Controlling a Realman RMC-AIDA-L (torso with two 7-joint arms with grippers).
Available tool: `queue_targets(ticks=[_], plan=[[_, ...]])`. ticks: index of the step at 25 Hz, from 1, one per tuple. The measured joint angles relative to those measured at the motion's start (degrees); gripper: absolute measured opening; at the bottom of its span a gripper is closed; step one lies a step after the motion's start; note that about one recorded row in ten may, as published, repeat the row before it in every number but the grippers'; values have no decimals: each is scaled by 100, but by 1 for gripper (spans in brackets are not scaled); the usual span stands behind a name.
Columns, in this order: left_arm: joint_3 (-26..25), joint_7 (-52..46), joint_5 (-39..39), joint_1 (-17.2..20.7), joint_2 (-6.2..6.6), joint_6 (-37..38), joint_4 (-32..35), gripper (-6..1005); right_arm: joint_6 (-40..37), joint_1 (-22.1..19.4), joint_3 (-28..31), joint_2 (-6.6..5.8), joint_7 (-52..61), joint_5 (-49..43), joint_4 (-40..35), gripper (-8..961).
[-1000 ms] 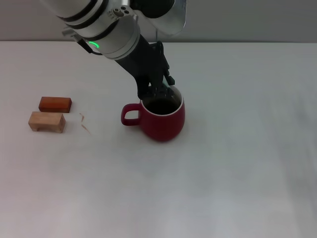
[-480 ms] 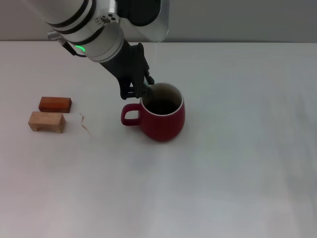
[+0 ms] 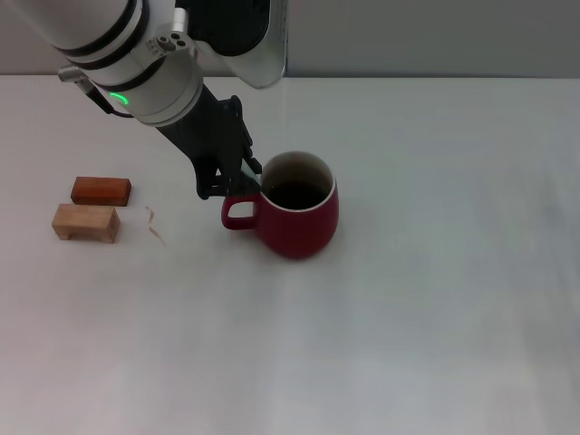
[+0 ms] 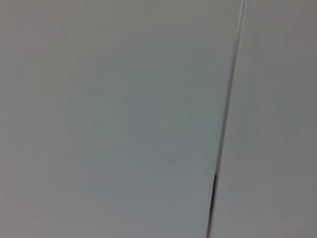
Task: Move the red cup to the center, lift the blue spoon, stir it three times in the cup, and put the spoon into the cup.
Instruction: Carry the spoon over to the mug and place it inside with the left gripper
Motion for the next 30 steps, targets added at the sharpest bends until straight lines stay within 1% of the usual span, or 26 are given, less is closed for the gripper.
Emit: queue_targets(ticks=[4,5,7,12,15,20,30], plan=[[0,0,-136,-26,-17,89,48,179,2,8,0,0,0,0,0,732],[3,14,-335,-42,-19,93,44,179,4,8,0,0,0,0,0,732],[4,31,-438,-47,-19,82,31,179,5,9,0,0,0,0,0,732],[49,79,-705,-48,-17,-168,15,179,5,1,0,0,0,0,0,732],[156,109,-717,5,-20,-535,-26,179,-10,-10,0,0,0,0,0,732],[216,92,-656,51,-14,-809,-81,179,-25,-22,0,0,0,0,0,731],[178,26,-305,188,8,-882,-62,179,-36,-32,0,-5,0,0,-6,732]])
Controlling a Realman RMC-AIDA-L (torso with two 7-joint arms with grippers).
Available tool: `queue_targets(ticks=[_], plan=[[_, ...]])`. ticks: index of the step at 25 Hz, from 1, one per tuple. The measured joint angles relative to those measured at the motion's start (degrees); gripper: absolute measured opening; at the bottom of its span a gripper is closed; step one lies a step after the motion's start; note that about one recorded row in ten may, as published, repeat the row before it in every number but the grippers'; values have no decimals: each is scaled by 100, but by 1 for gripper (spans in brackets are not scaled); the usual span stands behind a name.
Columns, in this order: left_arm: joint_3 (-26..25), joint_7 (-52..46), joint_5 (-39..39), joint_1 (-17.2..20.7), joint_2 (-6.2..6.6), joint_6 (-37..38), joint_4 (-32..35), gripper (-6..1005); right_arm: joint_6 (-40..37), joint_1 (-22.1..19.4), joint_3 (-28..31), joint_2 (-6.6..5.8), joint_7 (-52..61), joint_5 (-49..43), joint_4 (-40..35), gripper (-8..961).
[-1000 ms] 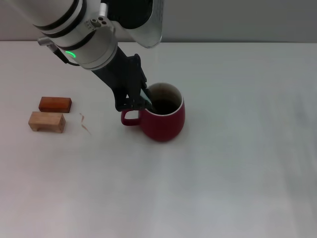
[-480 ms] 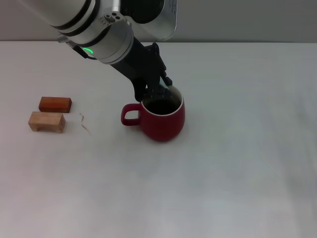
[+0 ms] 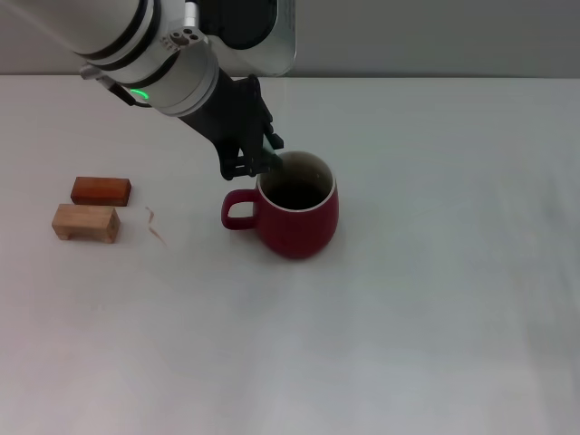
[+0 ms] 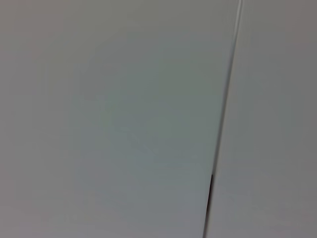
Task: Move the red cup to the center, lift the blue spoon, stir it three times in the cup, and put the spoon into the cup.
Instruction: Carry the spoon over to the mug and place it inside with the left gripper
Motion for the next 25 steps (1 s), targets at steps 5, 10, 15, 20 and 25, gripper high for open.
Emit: queue_targets(ticks=[5,10,15,20,25], plan=[[-16,-30,88,144,3,246,108,179,-2,0,0,-4,0,0,-10,731],[42,-35,21,454,-26,332,481,179,3,0,0,-4,0,0,-10,731],[64,-148,-99,521,-39,256,497,180,16,1,0,-4,0,-1,-3,732],[48,-340,-208,467,-29,232,423,180,35,11,0,-4,0,-3,4,731],[53,-585,-203,353,-20,282,245,180,34,18,0,2,0,-8,6,732]])
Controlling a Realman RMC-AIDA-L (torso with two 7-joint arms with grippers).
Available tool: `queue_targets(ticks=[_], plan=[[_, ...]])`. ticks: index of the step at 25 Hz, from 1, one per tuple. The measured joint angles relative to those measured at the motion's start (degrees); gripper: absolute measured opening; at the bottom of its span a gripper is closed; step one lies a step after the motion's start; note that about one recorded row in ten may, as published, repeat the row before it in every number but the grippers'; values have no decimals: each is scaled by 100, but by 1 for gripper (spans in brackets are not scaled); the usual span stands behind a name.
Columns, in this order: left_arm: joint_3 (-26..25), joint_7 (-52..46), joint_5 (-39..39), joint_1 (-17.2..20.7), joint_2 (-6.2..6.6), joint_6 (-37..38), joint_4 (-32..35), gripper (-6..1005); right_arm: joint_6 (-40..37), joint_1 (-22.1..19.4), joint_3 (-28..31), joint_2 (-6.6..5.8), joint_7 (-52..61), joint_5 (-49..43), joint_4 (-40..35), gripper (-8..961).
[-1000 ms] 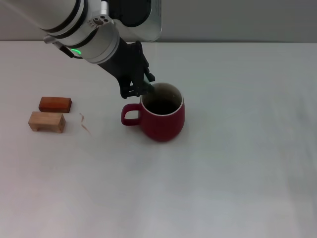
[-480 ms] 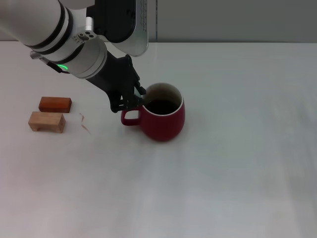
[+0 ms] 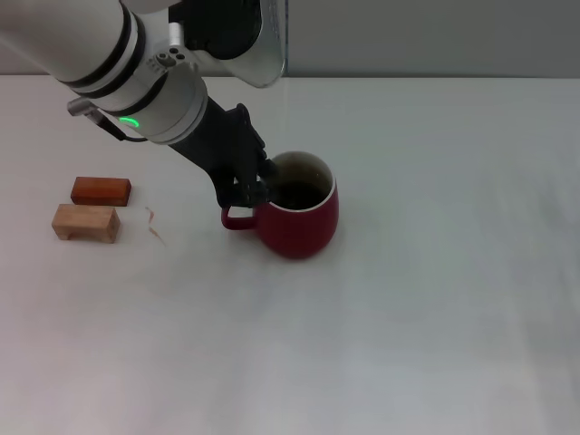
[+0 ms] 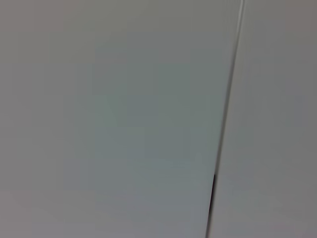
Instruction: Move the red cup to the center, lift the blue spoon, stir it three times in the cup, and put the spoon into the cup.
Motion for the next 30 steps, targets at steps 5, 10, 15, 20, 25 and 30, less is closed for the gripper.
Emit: queue_targets(ticks=[5,10,15,20,25,30], plan=[[147,-35,38,31,-8,-23,-25,223,3,0,0,2,0,-1,0,731],[145,-35,41,43,-1,-14,39,436,7,0,0,3,0,-1,0,731],[-175,-16,-41,184,15,14,569,633,10,-1,0,1,0,-1,-1,731],[-1152,281,-925,329,22,-37,914,779,10,-1,0,-6,0,-1,-11,730],[-2496,847,-2553,513,30,-326,527,779,10,-1,0,-13,0,-1,-18,730],[-3574,1646,-4648,957,38,-681,-215,779,10,-6,0,-15,0,-1,-31,731]])
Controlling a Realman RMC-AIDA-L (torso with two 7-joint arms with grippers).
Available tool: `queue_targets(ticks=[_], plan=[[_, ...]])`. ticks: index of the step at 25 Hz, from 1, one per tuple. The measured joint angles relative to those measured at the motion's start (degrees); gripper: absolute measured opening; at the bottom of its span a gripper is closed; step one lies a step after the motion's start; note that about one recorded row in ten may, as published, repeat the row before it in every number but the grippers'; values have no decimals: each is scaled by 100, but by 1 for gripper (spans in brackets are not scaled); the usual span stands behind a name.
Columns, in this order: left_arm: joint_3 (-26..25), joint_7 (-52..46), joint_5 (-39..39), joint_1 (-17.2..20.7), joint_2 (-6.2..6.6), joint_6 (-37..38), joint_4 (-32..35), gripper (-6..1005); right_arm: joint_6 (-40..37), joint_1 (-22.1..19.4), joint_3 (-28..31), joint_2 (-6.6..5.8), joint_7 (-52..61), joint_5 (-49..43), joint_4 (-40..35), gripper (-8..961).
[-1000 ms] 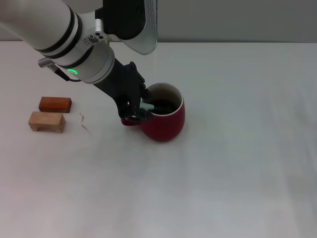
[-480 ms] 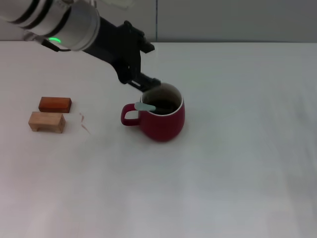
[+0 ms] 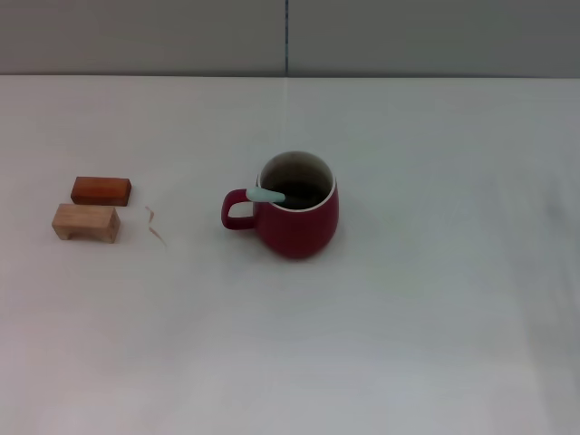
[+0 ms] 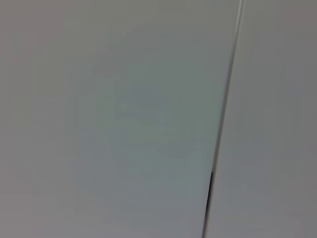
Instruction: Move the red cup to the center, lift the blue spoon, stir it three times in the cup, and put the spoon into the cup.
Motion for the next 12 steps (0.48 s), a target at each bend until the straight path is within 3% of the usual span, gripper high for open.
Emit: queue_targets(ticks=[1,5,8,12], plan=[[0,0,0,0,0,0,0,779,0,-1,0,0,0,0,-1,731],[-466,419,-1364,267,7,-389,-857,779,0,-3,0,0,0,0,-8,732],[-1124,735,-2378,293,42,-421,-1906,779,0,-10,2,-5,0,4,-24,732],[-1772,1123,-3143,253,158,-437,-3105,779,0,-12,31,-7,0,19,-54,731]])
